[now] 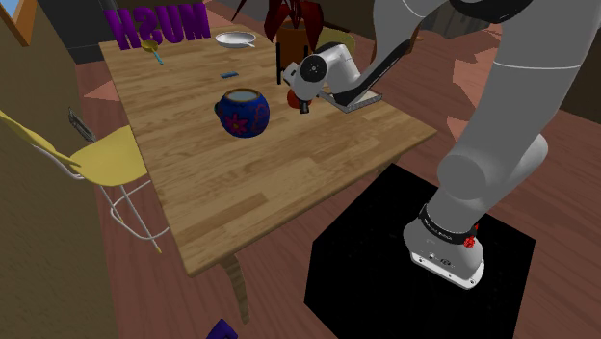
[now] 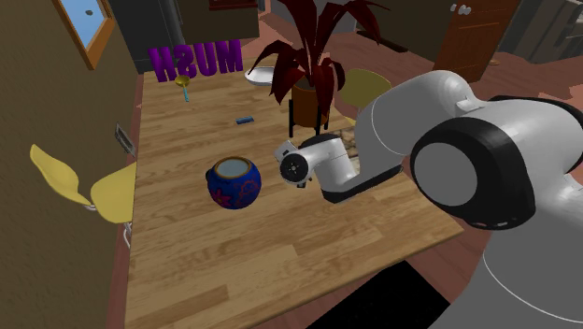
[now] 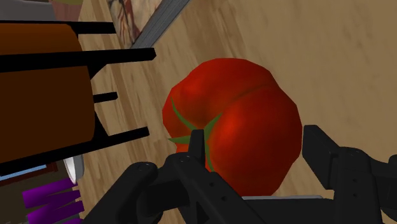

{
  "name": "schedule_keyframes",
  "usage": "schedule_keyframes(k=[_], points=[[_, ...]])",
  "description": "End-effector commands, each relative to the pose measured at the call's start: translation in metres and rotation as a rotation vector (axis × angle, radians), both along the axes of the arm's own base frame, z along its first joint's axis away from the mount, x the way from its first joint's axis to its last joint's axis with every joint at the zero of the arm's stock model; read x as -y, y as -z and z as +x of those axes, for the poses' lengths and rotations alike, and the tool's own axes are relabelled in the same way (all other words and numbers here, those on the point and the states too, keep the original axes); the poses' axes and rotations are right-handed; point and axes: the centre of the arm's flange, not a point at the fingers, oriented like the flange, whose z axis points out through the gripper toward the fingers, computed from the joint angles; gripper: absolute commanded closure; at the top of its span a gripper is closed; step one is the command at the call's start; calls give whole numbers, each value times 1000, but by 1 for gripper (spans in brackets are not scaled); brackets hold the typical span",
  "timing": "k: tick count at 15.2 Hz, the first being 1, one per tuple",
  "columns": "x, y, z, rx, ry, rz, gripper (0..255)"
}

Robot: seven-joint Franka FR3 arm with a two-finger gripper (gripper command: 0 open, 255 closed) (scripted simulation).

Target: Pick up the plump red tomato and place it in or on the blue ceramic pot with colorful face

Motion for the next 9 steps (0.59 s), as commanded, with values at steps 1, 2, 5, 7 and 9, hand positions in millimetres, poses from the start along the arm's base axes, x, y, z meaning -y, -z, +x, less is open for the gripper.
schedule_keyframes(k=[1,2,5,7,9], points=[[1,-5,0,-1,2,0,255],[1,-10,0,-1,2,0,255],[1,-26,0,-1,2,0,255],[1,-36,0,-1,2,0,255],[1,-47,0,-1,2,0,255]])
